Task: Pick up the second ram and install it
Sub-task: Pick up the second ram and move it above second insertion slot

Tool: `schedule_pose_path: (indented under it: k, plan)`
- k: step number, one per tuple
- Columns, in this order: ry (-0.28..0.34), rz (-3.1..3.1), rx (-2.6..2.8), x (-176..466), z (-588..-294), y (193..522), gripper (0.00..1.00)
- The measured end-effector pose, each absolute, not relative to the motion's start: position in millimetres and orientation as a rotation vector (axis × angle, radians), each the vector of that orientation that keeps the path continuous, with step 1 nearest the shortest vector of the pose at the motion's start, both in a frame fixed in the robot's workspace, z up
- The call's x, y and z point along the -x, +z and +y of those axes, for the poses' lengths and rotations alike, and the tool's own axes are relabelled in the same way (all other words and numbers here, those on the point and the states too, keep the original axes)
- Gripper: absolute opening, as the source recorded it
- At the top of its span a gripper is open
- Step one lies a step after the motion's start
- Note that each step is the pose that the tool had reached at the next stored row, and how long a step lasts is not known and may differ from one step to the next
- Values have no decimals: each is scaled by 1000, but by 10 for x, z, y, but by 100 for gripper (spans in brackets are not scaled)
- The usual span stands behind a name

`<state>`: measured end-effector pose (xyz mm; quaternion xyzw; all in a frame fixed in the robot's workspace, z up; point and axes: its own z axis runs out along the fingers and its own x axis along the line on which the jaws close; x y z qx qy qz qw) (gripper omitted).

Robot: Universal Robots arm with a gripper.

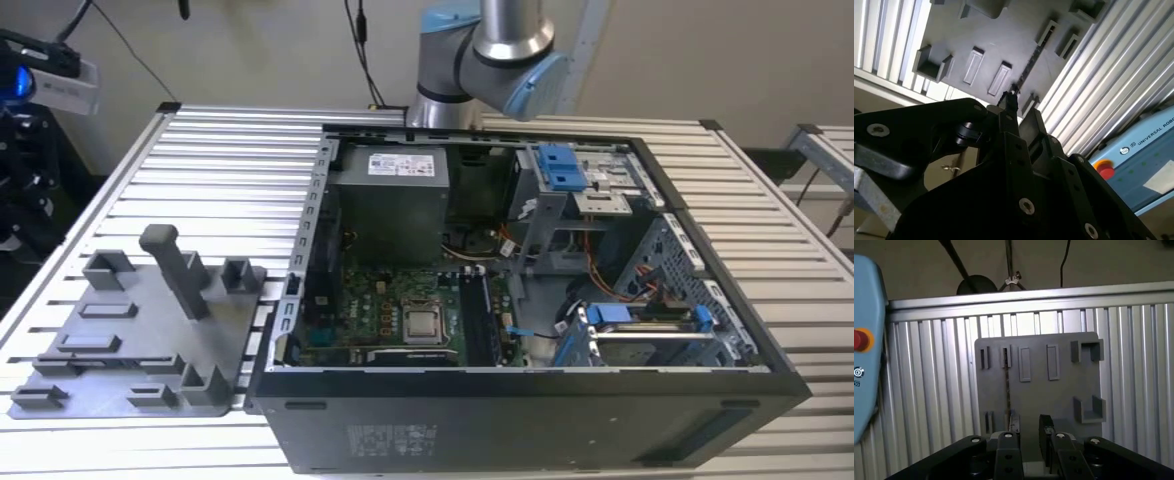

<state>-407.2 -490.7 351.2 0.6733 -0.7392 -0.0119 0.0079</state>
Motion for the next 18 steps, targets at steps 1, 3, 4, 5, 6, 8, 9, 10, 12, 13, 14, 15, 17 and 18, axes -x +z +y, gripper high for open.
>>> schedule_pose_path:
  k: [1, 3, 4, 5, 6, 8, 9, 10, 12, 13, 14, 15, 17, 18]
  plan:
    - [-36, -2316, -2100, 4073, -4908, 3504, 30]
    - [-34, -2326, -2092, 4076, -4908, 3488, 30]
    - [-33, -2331, -2088, 4077, -4908, 3478, 30]
    - [-33, -2335, -2083, 4078, -4908, 3467, 30]
    - [-32, -2338, -2080, 4079, -4909, 3456, 30]
    - [-32, -2340, -2079, 4080, -4909, 3432, 30]
    - [-32, -2340, -2078, 4080, -4909, 3420, 30]
    - [-32, -2340, -2078, 4080, -4909, 3410, 30]
    - [-31, -2340, -2077, 4080, -4909, 3388, 30]
    - [-30, -2340, -2077, 4080, -4909, 3375, 30]
    - [-30, -2340, -2077, 4080, -4909, 3362, 30]
    - [-30, -2340, -2077, 4081, -4909, 3348, 30]
    - [-30, -2340, -2077, 4081, -4912, 3320, 30]
    - [-30, -2340, -2077, 4081, -4913, 3307, 30]
